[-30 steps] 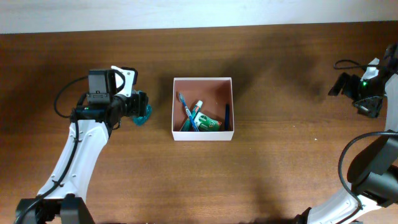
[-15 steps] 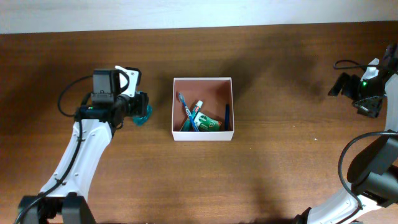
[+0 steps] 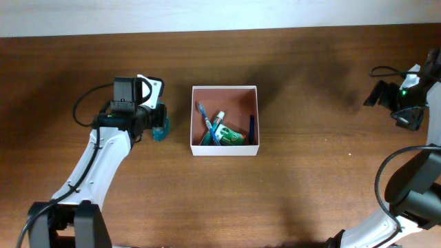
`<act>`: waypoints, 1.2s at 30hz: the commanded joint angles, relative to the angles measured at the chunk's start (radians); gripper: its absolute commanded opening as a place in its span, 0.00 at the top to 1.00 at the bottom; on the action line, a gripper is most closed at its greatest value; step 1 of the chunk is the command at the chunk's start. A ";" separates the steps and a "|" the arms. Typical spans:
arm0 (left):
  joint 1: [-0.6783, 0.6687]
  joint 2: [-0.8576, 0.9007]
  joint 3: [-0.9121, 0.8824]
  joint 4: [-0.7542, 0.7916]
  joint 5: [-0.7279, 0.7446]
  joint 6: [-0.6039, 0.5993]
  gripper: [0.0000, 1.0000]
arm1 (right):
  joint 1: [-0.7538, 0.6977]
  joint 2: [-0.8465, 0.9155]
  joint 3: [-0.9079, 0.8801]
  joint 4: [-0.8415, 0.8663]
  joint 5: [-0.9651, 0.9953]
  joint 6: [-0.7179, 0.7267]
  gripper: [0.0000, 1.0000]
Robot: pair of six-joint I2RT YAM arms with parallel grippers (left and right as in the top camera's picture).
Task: Pack container
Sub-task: 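Reach the left gripper to the blue mouthwash bottle and grasp it, then lift the mouthwash bottle and move it right over the box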
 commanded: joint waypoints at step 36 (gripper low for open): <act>-0.547 0.171 0.345 0.128 -0.294 -0.438 0.97 | 0.005 -0.005 -0.003 0.003 0.003 0.008 0.01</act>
